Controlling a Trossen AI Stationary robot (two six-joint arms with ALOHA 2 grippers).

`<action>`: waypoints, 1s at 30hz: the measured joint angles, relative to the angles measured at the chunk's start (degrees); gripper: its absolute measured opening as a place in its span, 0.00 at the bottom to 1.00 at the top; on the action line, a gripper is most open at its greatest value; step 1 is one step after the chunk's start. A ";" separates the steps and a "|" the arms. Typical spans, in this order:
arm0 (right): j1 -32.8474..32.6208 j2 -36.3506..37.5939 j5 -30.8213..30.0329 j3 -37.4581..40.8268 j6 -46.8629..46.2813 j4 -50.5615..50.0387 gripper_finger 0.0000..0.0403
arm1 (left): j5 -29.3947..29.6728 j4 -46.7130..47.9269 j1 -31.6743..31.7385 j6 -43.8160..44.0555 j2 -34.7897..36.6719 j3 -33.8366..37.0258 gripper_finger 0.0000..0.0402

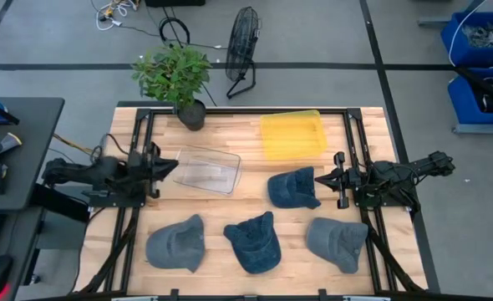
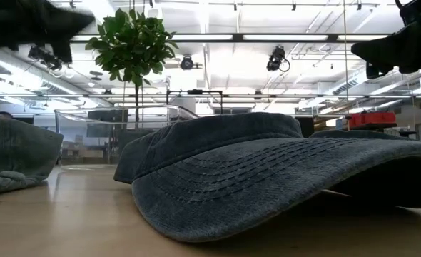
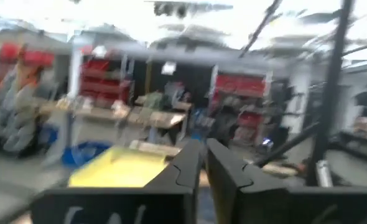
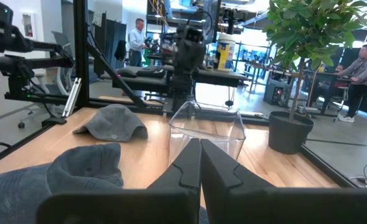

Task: Pick & Place hat
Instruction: Put the top blue cap into the yellow bin

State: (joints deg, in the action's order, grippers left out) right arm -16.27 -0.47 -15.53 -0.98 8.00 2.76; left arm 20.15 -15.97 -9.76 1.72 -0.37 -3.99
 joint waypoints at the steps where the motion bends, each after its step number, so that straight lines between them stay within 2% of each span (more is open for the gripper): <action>1: 0.00 0.00 0.00 -0.01 0.01 -0.01 0.02 | -0.96 -0.51 -0.02 -1.34 0.03 -1.17 0.13; 7: -0.01 0.01 0.01 -0.01 0.00 -0.01 0.02 | -1.38 0.87 0.00 -8.40 -2.12 -6.66 0.34; 12: -0.02 0.00 0.00 -0.01 0.00 0.00 0.02 | 0.70 1.13 0.00 -10.51 -7.68 -10.16 0.46; 16: -0.01 0.01 0.00 0.00 0.00 -0.02 0.02 | 4.73 1.36 0.00 -9.91 -14.87 -11.68 0.49; 23: -0.02 0.00 0.00 0.01 -0.01 -0.02 0.02 | 6.18 1.36 0.00 -5.92 -27.34 -14.32 0.49; 30: -0.01 0.00 0.00 0.00 0.01 -0.02 0.02 | 9.42 0.54 0.00 -5.63 -32.77 -16.88 0.49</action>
State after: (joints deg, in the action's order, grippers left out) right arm -16.28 -0.47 -15.53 -0.98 8.01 2.74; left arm 29.58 -15.43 -9.76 -3.91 -33.14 -20.88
